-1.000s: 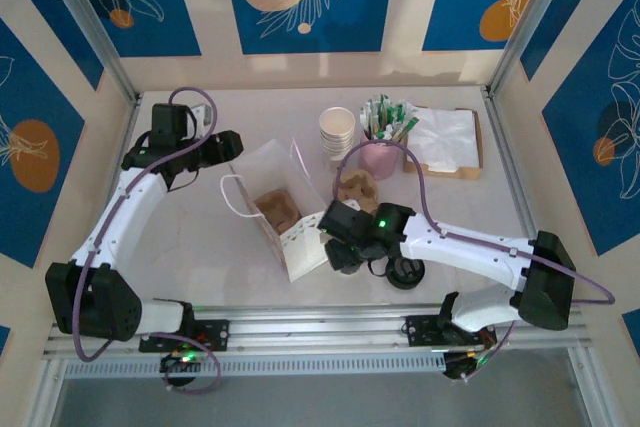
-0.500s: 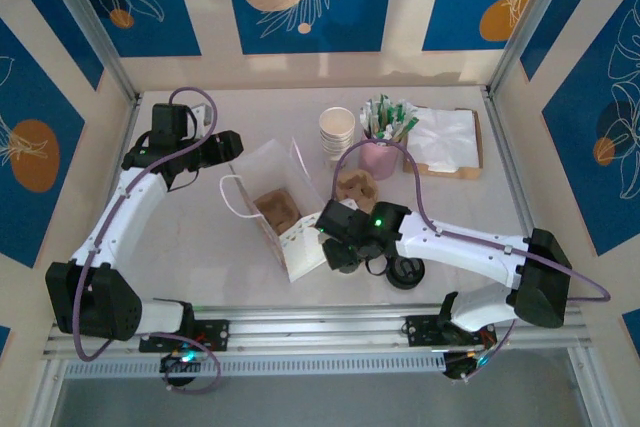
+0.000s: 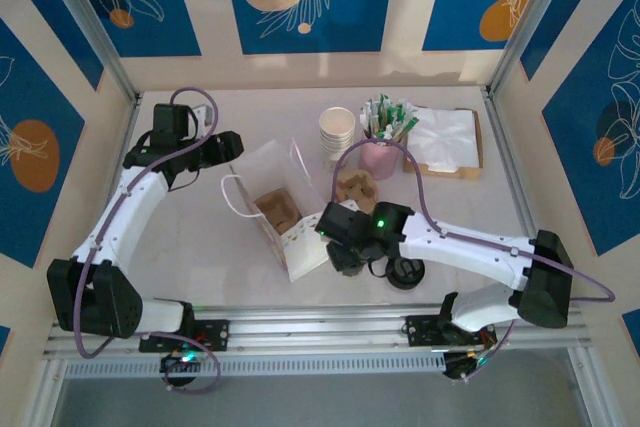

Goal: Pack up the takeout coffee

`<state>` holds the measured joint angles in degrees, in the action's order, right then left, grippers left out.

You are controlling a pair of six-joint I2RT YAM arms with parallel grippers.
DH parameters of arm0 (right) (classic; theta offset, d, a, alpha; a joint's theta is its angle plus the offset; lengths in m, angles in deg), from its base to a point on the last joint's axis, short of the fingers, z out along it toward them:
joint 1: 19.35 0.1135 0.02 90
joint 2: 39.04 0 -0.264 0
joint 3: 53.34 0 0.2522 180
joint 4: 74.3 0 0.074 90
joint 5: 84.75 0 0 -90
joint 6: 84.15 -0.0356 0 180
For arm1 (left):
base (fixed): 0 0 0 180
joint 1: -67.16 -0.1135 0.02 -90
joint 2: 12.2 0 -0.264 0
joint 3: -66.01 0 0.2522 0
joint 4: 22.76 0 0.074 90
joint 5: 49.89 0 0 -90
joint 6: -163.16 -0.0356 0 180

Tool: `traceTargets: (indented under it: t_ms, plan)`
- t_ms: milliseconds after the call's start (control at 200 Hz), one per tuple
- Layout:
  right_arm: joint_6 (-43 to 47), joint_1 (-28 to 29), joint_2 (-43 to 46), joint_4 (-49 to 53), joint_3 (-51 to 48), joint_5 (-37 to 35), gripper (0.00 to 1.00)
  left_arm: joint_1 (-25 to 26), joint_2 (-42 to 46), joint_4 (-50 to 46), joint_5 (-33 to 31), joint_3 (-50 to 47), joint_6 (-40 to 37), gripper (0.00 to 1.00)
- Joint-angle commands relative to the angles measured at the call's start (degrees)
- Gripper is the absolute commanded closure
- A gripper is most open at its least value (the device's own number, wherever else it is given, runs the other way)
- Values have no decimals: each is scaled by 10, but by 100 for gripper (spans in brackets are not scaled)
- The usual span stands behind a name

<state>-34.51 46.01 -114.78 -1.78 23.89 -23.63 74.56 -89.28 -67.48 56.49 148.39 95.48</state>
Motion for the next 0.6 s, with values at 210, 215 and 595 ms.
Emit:
traceTargets:
  t_ms: [210,215,595]
  plan:
    - [-4,48,108,97,86,-14,36,-9,-13,-2,-44,8,26,28]
    - [-4,49,109,98,87,-14,36,-10,-14,-2,-43,9,27,28]
    - [59,93,177,145,225,-29,38,-15,-111,32,63,-5,120,34]
